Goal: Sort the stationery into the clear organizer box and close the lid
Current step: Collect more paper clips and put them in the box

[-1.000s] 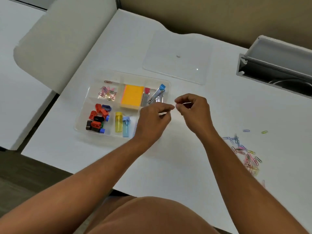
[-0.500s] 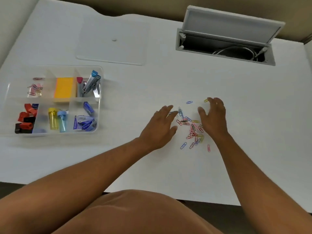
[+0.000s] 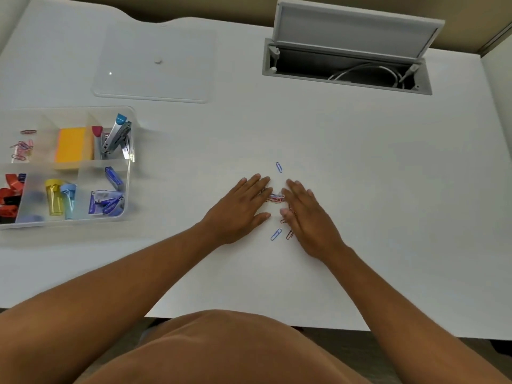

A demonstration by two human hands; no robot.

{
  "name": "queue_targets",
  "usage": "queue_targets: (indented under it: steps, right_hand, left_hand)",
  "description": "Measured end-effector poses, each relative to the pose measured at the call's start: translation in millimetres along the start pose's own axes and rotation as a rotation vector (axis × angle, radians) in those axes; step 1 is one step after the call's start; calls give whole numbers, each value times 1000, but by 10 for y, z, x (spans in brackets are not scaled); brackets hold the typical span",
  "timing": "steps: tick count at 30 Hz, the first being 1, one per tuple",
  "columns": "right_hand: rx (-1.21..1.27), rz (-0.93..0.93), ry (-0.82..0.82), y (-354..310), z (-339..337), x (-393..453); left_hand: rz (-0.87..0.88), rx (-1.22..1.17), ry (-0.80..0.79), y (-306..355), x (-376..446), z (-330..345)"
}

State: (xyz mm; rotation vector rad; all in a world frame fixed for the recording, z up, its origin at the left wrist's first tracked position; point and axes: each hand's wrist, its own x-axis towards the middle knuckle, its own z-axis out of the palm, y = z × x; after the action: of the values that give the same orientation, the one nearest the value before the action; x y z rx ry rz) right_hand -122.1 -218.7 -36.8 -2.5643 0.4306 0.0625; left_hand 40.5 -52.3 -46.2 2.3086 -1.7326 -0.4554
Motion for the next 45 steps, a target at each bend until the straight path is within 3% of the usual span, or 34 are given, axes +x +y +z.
queue_targets:
  steps: [5, 10, 16, 21, 27, 31, 34, 40, 45]
  right_hand:
    - [30, 78, -59, -42, -79, -267]
    - [-194, 148, -125, -193, -61, -233]
    - [-185, 161, -26, -401, -10, -159]
    - [-133, 127, 44, -416, 30, -117]
    - [-92, 100, 93, -410, 6, -24]
    - [146, 274, 226, -427, -27, -10]
    - [423, 478, 304, -437, -71, 4]
    - [1169, 734, 374, -573, -141, 30]
    - [1622, 755, 329, -847, -134, 168]
  left_hand:
    - [-46, 31, 5, 165, -208, 43]
    - [-75, 188, 23, 391, -223, 64]
    - [-44, 206, 71, 471, -131, -48]
    - [-63, 212, -18, 429, -75, -71]
    - [-78, 139, 7, 394, 10, -160]
    - [-321, -220, 160, 285, 31, -158]
    - [-478, -557, 190, 161, -22, -221]
    - [-646, -1042, 231, 17, -165, -320]
    - [-641, -1506, 293, -108, -374, -531]
